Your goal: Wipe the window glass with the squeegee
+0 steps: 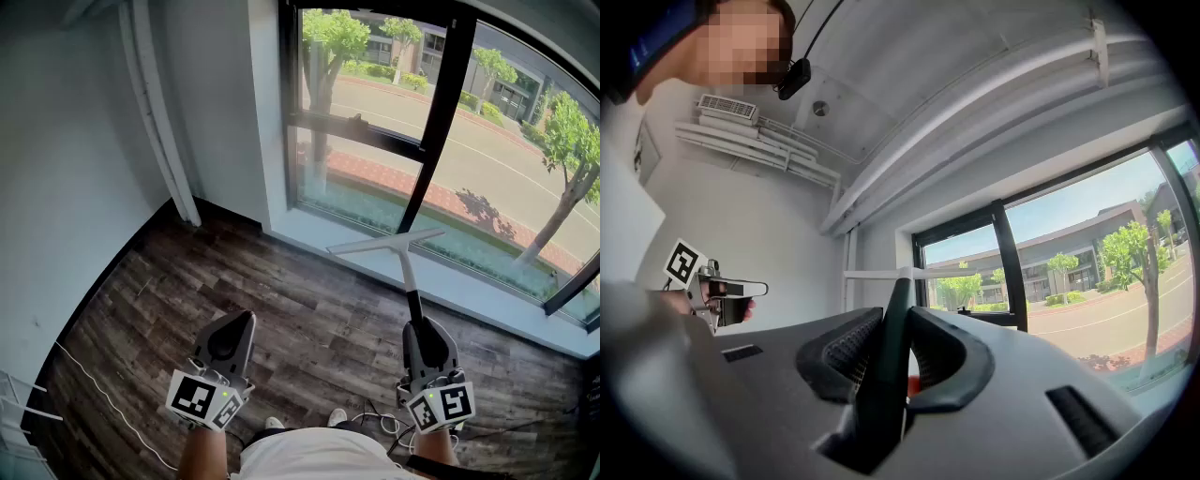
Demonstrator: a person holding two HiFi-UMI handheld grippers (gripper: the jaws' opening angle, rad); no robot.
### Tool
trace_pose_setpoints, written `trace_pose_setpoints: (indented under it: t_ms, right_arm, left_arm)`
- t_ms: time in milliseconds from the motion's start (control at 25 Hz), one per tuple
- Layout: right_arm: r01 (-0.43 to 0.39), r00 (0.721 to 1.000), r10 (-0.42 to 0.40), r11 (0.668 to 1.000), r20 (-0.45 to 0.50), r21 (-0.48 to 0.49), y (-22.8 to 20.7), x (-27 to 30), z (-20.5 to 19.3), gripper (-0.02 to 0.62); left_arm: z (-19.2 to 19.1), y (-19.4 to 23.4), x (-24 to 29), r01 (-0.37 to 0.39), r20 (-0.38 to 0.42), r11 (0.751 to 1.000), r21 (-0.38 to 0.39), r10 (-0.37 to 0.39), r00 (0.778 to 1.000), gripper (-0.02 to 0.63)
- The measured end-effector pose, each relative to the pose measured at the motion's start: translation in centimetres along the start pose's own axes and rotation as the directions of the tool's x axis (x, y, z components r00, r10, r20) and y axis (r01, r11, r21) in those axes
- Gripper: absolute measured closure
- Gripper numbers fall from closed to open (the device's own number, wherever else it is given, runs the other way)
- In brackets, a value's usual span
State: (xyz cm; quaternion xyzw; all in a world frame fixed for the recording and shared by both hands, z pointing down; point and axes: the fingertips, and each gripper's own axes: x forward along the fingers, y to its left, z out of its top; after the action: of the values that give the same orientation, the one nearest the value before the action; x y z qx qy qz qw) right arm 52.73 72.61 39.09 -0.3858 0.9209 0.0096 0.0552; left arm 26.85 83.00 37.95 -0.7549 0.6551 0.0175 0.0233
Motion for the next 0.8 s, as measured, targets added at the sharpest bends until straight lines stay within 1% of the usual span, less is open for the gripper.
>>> trace_pose_setpoints:
  t_ms: [320,480,680,800]
  right_arm:
    - [-0.021,1.000,0.021,1.000,-0.012,-0.002,-1.4,0.8,-0.7,0.497]
    - [-0.056,0.998,0.056,0.998,-0.009,0.033,-2.6,1.2,-1.3,0.497]
    - [-0.105,0.994,0.105,0.994,-0.014,0.028,-4.9,0.3,-1.9,0.497]
    - [-0.121,0.992,0.123,0.991,-0.024,0.054,-6.6,-0.4,-2.9,0.497]
  left_arm:
    - [-0.7,-0.8,0.9,-0.022,-0.012,1.000,-0.008,0.022,1.000,0.586]
    - [-1.4,-1.7,1.7,-0.042,-0.016,0.999,-0.015,0.042,0.999,0.588]
    - [-2.1,-4.4,3.4,-0.055,-0.023,0.998,-0.012,0.054,0.998,0.588]
    - [-2.1,-6.1,4.3,-0.057,-0.046,0.998,-0.008,0.056,0.997,0.588]
